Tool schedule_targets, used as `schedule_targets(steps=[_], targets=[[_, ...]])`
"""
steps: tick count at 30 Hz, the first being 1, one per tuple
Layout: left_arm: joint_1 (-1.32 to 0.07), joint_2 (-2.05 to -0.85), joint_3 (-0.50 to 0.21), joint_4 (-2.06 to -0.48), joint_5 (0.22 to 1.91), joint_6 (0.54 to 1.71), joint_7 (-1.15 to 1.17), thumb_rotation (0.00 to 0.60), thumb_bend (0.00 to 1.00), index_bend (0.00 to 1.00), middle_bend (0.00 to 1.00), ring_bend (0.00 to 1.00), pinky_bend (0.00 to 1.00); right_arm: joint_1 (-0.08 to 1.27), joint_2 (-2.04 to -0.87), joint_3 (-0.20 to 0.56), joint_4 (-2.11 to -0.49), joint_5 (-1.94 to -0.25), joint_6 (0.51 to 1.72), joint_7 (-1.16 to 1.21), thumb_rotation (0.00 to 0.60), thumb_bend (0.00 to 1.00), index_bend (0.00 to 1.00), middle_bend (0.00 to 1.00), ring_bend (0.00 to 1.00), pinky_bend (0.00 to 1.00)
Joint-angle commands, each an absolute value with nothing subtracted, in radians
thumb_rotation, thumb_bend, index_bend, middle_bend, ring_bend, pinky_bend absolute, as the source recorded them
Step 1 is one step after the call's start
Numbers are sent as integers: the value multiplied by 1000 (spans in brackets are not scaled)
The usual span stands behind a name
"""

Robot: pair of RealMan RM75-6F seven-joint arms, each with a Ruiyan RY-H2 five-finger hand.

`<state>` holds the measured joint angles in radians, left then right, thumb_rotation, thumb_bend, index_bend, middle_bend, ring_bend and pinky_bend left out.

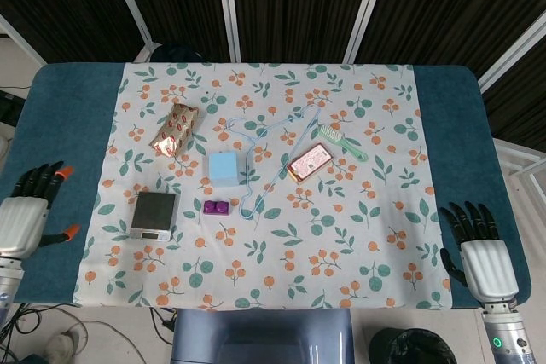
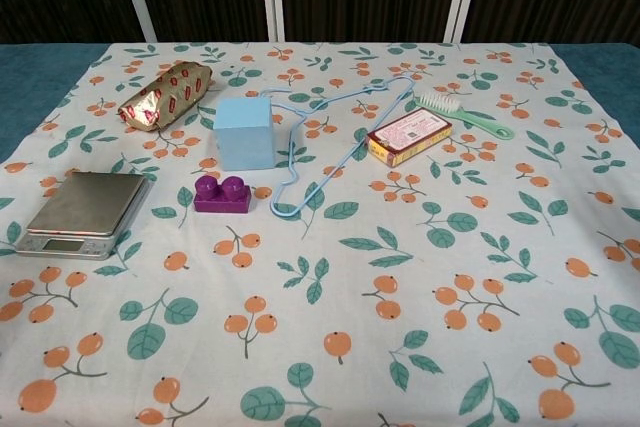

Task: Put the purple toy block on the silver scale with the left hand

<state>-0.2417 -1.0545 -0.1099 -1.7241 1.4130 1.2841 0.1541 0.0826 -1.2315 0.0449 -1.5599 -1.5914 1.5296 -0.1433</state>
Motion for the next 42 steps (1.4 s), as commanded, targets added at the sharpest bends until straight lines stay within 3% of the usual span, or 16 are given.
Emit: schedule_targets(steps=[1, 6, 14, 22, 27, 31, 42], targets=[[-347, -1060, -129, -1822, 1333, 1132, 336, 600, 133, 101, 69, 0, 75, 83, -1231, 45, -1560, -1591, 1530, -143, 600, 481, 129, 126, 39, 0], [-447, -1118, -152, -1878, 1195, 1033, 542, 600, 133, 133, 141, 0, 76, 82, -1229, 47, -1559, -1587, 1530, -141, 600, 481, 129, 126, 39, 0], [-554, -1280, -149, -1874, 1024, 999, 747, 600, 139, 202, 233, 29, 109, 80, -1221, 51, -1559, -1582, 1534, -129, 600, 481, 129, 126, 39, 0], [-621, -1406, -145, -1853, 882, 1020, 849, 600, 141, 230, 249, 38, 122, 80, -1212, 56, -1557, -1569, 1530, -118, 600, 480, 129, 126, 38, 0], [-656, -1471, -150, -1834, 850, 1048, 885, 600, 185, 262, 297, 157, 304, 79, -1209, 58, -1556, -1567, 1532, -114, 600, 481, 129, 126, 39, 0], [-671, -1520, -149, -1808, 849, 1086, 906, 600, 199, 276, 318, 219, 391, 80, -1208, 58, -1555, -1567, 1532, -112, 600, 481, 129, 126, 38, 0], [-719, -1615, -176, -1720, 793, 1130, 923, 600, 199, 299, 327, 223, 388, 81, -1207, 61, -1552, -1562, 1529, -101, 600, 480, 129, 126, 39, 0]])
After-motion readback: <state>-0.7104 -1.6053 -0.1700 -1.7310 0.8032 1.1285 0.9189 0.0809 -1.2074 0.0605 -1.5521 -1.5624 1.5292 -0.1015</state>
